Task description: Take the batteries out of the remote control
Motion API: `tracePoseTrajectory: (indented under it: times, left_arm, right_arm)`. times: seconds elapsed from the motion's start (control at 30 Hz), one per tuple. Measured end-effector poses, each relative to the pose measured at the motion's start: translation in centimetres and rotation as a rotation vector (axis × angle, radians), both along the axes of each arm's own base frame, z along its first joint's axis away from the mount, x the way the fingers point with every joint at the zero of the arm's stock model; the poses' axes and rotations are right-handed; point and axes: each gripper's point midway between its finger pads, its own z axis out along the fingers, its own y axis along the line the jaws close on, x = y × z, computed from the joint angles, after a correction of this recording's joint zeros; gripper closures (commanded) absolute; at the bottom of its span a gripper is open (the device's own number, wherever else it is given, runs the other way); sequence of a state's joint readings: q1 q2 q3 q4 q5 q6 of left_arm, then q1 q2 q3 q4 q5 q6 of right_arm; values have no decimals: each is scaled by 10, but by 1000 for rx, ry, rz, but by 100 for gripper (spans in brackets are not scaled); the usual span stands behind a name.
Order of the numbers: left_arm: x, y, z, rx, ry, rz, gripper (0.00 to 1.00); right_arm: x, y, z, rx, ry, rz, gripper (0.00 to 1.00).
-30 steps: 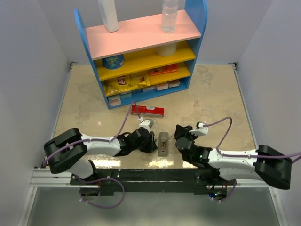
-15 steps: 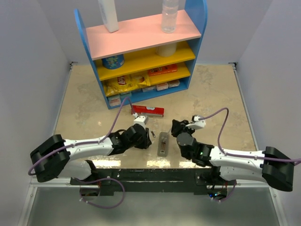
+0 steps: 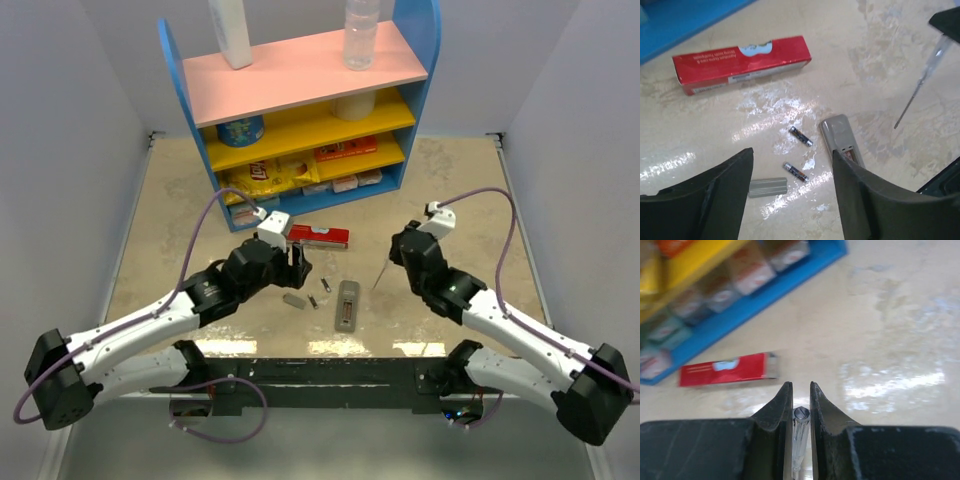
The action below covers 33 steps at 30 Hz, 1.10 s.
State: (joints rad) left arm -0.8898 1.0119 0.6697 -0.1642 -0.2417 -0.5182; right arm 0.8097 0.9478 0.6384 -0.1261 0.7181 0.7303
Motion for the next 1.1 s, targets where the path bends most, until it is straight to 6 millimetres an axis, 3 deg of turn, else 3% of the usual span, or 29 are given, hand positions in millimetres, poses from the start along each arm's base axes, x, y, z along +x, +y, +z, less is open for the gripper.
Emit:
tracePoseTrajectory:
  times: [0.03,0.07,0.2,0.4,0.53,0.7,0.87,0.93,1.03,1.1]
  left_arm:
    - [1,2,8,0,-25,-5,10]
    - [1,4,17,-2,-52,-10,0]
    - [-1,13,44,-19,-141,-24,0]
    - [-8,26,57,1,-193,-44,0]
    - [-13,38,65,15,-224,-39,0]
    - [-18,48,78,-10,-260,-25,0]
    - [-21,50,77,-2,-260,-24,0]
    - [-21,51,74,9,-254,-23,0]
    - [-22,53,76,8,-261,-14,0]
    - [-21,56,80,0,-273,-1,0]
  right_arm:
    - [5,-14,-9,-19,33,-22,100]
    - [8,-25,-18,-37,68,-36,100]
    - [17,-41,-54,-66,209,-17,98]
    - [13,-48,-133,-65,507,53,94]
    - [11,-50,-158,-37,598,67,86]
    - [17,-47,-164,-28,601,80,59]
    - [23,-50,-161,-47,593,66,42]
    - [22,-53,-158,-62,596,62,24]
    - [24,-57,-138,-83,562,60,2]
    - [27,-57,-112,-77,500,73,2]
